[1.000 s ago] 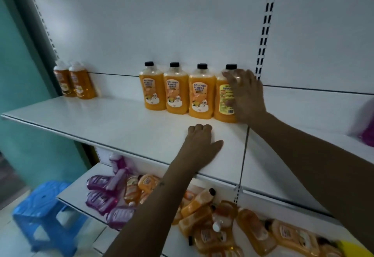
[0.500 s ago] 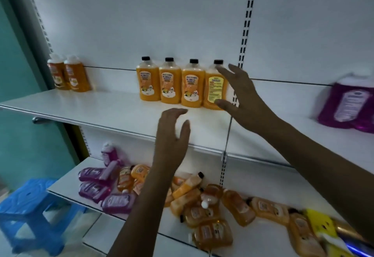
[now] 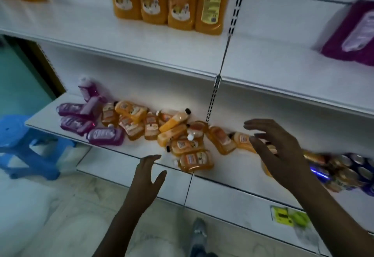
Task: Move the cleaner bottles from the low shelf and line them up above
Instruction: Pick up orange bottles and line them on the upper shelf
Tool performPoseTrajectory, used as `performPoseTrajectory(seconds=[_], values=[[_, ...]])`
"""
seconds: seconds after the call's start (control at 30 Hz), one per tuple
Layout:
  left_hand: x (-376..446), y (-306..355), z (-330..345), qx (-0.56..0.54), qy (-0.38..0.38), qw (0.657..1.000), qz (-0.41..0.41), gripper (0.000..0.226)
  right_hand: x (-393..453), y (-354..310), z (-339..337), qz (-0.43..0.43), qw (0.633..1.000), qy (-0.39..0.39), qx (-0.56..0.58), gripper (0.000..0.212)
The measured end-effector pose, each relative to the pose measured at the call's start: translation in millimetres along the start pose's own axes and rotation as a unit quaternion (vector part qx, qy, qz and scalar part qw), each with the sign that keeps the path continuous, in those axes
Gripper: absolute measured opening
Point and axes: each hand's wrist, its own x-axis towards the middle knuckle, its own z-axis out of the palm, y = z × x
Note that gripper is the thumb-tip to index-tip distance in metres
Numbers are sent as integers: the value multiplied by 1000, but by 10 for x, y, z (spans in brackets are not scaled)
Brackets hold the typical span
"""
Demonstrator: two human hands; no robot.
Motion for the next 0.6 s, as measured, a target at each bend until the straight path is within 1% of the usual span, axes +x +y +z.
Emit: performPoseTrajectory(seconds=[0.1, 0.17, 0.23, 0.33, 0.4, 0.47, 0.5, 0.53, 0.6], values=[[-88, -333, 202, -1, -48, 996, -74, 38, -159, 597, 463, 84, 995, -37, 37, 27], [-41, -437, 404, 14, -76, 994, -80, 36, -232, 995, 852, 114, 990, -77, 36, 32], [93, -499, 680, 43, -88, 993, -69, 40, -260, 1393, 1282, 128, 984, -123, 0, 39], [387, -524, 1171, 128, -120, 984, -28, 54, -276, 1879, 1830, 126, 969, -198, -80, 59], [548, -560, 1468, 229, -167, 959, -22, 66, -307, 2182, 2073, 92, 954, -243, -151, 69], [649, -698, 1665, 315, -201, 928, 10, 73, -333, 2428, 2185, 40, 928, -297, -223, 72], [677, -785, 1721, 340, -210, 916, 28, 76, -332, 2507, 2209, 22, 916, -314, -250, 72], [704, -865, 1759, 354, -216, 909, 37, 78, -316, 2577, 2231, 10, 909, -320, -268, 70], [787, -985, 1787, 349, -216, 911, 33, 80, -271, 2642, 2263, 11, 907, -308, -286, 69]])
